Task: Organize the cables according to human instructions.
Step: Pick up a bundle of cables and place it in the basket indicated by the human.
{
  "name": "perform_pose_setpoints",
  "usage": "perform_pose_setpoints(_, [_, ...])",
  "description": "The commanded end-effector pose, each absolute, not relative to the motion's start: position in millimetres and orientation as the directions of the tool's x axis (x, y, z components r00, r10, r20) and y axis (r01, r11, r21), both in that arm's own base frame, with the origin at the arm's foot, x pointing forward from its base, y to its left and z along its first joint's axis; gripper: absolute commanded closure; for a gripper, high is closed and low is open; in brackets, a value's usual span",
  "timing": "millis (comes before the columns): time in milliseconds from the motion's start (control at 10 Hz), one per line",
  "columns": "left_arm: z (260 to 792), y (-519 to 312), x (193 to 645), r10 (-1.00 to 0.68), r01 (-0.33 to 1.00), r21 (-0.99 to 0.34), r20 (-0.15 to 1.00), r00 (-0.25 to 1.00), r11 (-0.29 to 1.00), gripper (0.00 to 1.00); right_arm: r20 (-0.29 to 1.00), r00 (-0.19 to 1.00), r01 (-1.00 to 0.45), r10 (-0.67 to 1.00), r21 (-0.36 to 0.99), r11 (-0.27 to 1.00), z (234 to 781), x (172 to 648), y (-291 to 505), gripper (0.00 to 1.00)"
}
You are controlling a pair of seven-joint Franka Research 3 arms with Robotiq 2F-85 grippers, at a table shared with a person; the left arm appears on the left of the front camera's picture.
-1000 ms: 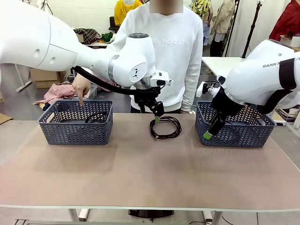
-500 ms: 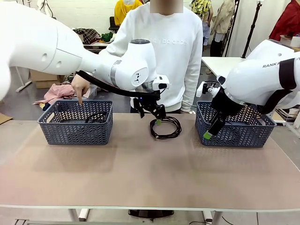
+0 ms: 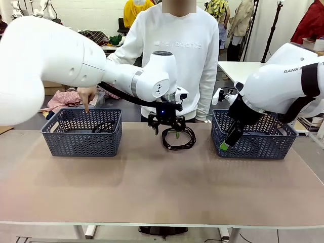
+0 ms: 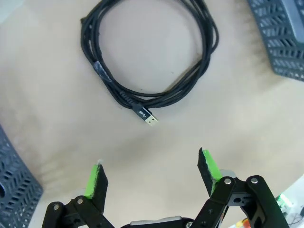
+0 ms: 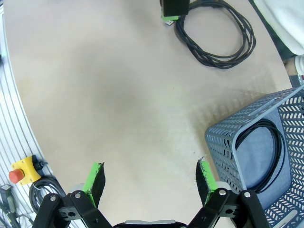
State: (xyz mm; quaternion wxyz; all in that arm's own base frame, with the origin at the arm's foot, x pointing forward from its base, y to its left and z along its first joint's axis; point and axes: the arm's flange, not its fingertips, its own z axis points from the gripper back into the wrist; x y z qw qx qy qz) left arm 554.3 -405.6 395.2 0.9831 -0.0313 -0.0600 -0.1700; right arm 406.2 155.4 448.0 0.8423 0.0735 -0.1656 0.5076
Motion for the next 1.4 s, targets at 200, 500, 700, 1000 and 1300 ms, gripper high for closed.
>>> perform_pose_setpoints(200, [391, -414, 582, -0.228, 0.23, -0.014, 0.083, 0.97, 0.973, 0.0, 0.355, 0.432, -0.878, 0.829, -0.045, 0.476, 449, 406, 156, 0.0])
perform_pose_setpoints(500, [386, -409, 580, -0.248, 0.251, -0.03, 0.08, 0.965, 0.967, 0.0, 0.355, 0.432, -0.878, 0.829, -0.045, 0.476, 449, 406, 156, 0.0])
perform_pose_setpoints(700, [386, -409, 580, -0.248, 0.251, -0.03, 0.08, 0.965, 0.967, 0.0, 0.355, 0.432, -0.878, 0.829, -0.045, 0.476, 449, 406, 156, 0.0])
perform_pose_setpoints(1000, [379, -409, 583, -0.241, 0.244, -0.018, 0.102, 0.965, 0.97, 0.0, 0.355, 0.432, -0.878, 0.829, -0.045, 0.476, 449, 406, 156, 0.0])
perform_pose_setpoints(1300, [367, -406, 589, -0.207, 0.211, -0.014, 0.149, 0.967, 0.977, 0.0, 0.355, 0.432, -0.878, 0.829, -0.045, 0.476, 449, 406, 156, 0.0])
